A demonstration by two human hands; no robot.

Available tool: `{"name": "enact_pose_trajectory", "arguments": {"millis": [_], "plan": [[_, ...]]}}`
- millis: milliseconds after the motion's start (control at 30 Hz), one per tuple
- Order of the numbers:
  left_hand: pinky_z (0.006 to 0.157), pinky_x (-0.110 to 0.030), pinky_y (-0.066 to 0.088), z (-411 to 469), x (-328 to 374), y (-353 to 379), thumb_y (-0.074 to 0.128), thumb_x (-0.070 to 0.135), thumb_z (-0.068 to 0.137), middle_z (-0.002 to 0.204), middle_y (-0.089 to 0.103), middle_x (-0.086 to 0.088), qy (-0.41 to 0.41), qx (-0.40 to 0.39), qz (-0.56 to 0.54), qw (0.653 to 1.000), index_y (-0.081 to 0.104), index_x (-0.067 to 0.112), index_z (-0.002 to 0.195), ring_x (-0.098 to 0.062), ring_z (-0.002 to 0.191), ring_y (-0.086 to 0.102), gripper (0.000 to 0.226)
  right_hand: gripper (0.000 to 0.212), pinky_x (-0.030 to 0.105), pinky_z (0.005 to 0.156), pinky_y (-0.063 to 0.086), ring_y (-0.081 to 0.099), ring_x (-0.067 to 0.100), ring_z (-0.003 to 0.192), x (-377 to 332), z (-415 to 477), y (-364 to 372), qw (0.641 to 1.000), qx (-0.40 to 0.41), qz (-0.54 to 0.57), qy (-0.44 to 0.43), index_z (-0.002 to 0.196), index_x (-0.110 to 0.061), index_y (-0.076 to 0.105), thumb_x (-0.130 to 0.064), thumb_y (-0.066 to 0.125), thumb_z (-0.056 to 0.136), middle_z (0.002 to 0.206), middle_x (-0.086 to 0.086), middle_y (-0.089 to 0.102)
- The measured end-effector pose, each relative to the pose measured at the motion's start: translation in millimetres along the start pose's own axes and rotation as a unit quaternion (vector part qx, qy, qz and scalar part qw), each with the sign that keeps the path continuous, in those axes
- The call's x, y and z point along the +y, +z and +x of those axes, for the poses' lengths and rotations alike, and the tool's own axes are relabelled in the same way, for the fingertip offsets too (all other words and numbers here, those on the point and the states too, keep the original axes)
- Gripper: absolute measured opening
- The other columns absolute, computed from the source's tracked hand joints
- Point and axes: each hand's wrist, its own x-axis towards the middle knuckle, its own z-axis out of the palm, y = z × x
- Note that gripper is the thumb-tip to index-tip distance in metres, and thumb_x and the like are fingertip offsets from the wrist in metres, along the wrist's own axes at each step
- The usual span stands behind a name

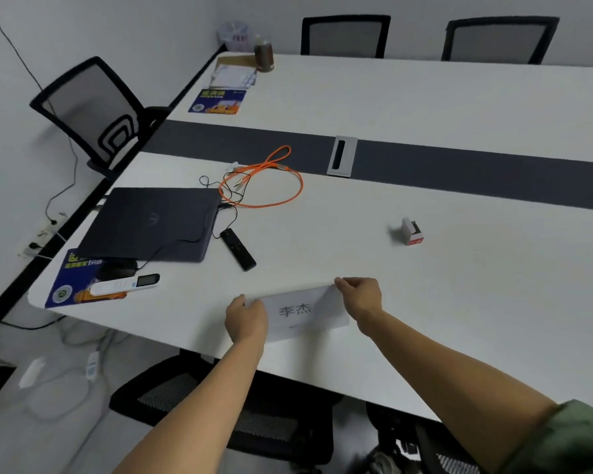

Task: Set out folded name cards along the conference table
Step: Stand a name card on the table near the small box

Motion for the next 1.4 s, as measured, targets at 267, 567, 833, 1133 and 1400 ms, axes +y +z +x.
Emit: {"name": "enact_pose_trajectory", "arguments": {"millis": [267,567,833,1133,1400], "plan": [[0.053,-0.029,0.021,8,79,-25,0.047,0.005,0.078,0.053,0.029,-0.003,0.121,-0.017,0.05,0.991,0.025,0.016,0.056,-0.025,0.053,0.026,0.033,0.036,0.045,0.091,0.055,0.063,0.027,0.088,-70,-2,-10,0.995,0.069,0.031,-0.06,0.11,-0.004,0.072,-0.033,0.066,0.09,0.109,0.014,0.072],[0.053,-0.028,0.017,-45,123,21,0.046,0.005,0.082,0.058,0.023,-0.002,0.166,-0.176,0.063,0.968,0.023,0.017,0.06,-0.019,0.054,0.019,0.035,0.034,0.036,0.064,0.043,0.055,0.028,0.077,-94,-16,-94,0.983,0.165,0.022,-0.082,0.095,0.002,0.07,-0.031,0.063,0.091,0.09,0.014,0.063],[0.046,-0.024,0.025,-121,124,104,0.05,0.014,0.088,0.066,0.04,-0.002,0.138,-0.318,0.112,0.931,0.035,0.012,0.065,-0.017,0.053,0.034,0.027,0.028,0.038,0.072,0.044,0.056,0.031,0.097,-61,-1,-208,0.976,0.216,0.015,-0.039,0.113,-0.005,0.064,-0.024,0.062,0.092,0.11,0.013,0.061],[0.055,-0.026,0.026,-166,106,214,0.053,0.015,0.09,0.071,0.042,-0.002,0.058,-0.368,0.105,0.922,0.041,0.013,0.07,-0.017,0.06,0.036,0.023,0.049,0.046,0.081,0.049,0.05,0.032,0.105,-11,67,-304,0.984,0.174,0.028,0.025,0.138,-0.011,0.051,-0.022,0.062,0.092,0.13,0.012,0.053],[0.057,-0.026,0.03,-175,93,301,0.055,0.012,0.091,0.075,0.046,-0.002,0.018,-0.34,0.085,0.937,0.046,0.012,0.073,-0.016,0.062,0.04,0.02,0.057,0.043,0.091,0.051,0.048,0.027,0.112,27,138,-351,0.993,0.104,0.045,0.036,0.145,-0.009,0.043,-0.017,0.063,0.092,0.144,0.012,0.046]]}}
